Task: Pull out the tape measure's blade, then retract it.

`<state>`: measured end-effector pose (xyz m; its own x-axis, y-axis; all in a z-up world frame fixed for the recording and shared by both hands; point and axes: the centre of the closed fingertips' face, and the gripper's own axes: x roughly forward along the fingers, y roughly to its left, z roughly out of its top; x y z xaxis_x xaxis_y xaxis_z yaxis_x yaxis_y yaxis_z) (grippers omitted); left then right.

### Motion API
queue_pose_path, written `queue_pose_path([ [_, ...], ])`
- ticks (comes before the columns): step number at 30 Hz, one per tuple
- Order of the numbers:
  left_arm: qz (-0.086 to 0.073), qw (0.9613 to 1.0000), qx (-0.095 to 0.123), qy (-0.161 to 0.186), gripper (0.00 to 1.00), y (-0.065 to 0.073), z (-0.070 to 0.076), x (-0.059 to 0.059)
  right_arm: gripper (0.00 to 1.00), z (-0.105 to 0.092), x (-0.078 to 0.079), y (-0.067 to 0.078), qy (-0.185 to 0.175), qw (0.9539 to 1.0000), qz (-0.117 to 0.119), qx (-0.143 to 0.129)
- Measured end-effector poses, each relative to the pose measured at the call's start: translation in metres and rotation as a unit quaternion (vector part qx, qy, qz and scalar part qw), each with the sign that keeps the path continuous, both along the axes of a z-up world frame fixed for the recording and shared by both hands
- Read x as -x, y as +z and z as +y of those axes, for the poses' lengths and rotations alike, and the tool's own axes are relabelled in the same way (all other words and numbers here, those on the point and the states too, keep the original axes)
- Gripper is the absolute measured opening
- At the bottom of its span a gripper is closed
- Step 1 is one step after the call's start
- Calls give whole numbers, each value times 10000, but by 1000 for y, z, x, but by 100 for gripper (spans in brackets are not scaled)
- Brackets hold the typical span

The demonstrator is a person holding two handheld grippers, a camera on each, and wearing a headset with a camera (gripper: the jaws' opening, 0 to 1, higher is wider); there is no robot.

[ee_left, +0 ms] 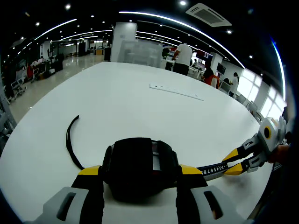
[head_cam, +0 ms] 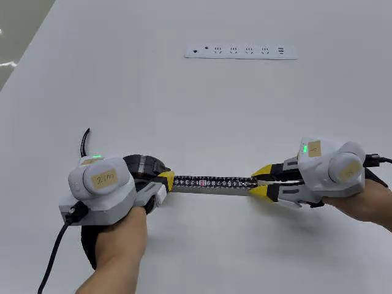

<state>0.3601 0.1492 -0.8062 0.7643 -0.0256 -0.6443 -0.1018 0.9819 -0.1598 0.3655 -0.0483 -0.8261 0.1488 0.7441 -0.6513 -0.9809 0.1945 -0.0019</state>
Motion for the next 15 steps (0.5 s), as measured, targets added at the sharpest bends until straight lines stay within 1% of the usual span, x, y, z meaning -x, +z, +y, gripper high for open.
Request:
queue_pose_path([
  [15,-4,10000,22,-10,59,0,0,0,12,13,-1,-1,14,10000,9,-56],
])
